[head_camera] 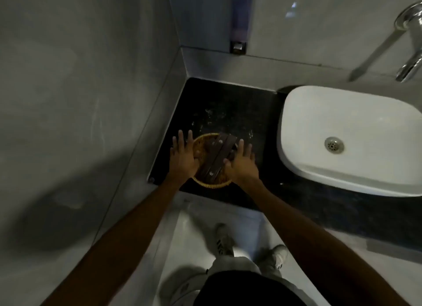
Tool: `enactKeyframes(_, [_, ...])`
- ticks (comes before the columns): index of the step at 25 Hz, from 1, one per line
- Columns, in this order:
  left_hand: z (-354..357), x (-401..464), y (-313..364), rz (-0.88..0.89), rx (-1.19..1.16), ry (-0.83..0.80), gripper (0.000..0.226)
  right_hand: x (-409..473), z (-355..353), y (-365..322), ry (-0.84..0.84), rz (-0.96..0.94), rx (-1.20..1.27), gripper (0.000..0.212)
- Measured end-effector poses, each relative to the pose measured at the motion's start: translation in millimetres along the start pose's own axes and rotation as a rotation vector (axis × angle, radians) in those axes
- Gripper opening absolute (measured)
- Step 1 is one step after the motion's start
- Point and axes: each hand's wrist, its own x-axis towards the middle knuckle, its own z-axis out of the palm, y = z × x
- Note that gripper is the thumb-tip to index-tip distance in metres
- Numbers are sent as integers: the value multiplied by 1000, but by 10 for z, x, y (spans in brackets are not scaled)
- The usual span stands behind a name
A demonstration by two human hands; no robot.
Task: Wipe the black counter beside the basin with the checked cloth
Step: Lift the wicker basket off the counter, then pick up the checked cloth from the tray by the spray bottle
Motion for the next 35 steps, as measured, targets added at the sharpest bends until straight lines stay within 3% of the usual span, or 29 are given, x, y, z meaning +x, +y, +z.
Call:
enactKeyframes(2, [11, 54, -26, -35, -104, -75, 83, 19, 41, -1, -85, 128, 191, 97])
enactKeyframes(4, [-8, 57, -24, -77, -144, -81, 87, -10, -1, 9, -79, 168, 302, 80])
enactKeyframes(6, [9, -59, 51, -96, -189, -23, 84, -96, -123, 80, -17, 146, 279, 61])
enactKeyframes(9, [140, -470, 292, -109, -284, 37, 78, -459, -416, 428, 68, 38, 203, 50])
enactKeyframes(12, [475, -1063, 644, -11, -376, 1, 59, -1026, -647, 1062, 115, 18, 125, 49])
enactKeyframes(16, [993, -1407, 1373, 188, -442, -201, 68, -1674, -923, 2000, 207, 261, 45, 51])
enactKeyframes(20, [1366, -1417, 2211, 256, -457, -327, 70, -1893, -1175, 2685, 249, 419, 102, 61])
enactKeyframes(25, [1552, -1353, 2661, 225, -455, -213, 66, -1692, -1285, 3101, 271, 439, 242, 61])
enactKeyframes(28, [1663, -1548, 2828, 209, -275, -64, 76, -1782, -1280, 3315, 323, 395, 411, 59])
enactKeyframes(31, [1784, -1664, 3325, 517, -106, 183, 66, -1861, -1492, 3805, 537, 368, 164, 67])
enactKeyframes(33, [1945, -1642, 4010, 709, -55, 207, 65, -1845, -1849, 4290, 653, 341, -101, 67])
enactKeyframes(35, [2198, -1543, 4832, 830, -38, 161, 68, -1760, -2289, 4801, 707, 380, -175, 68])
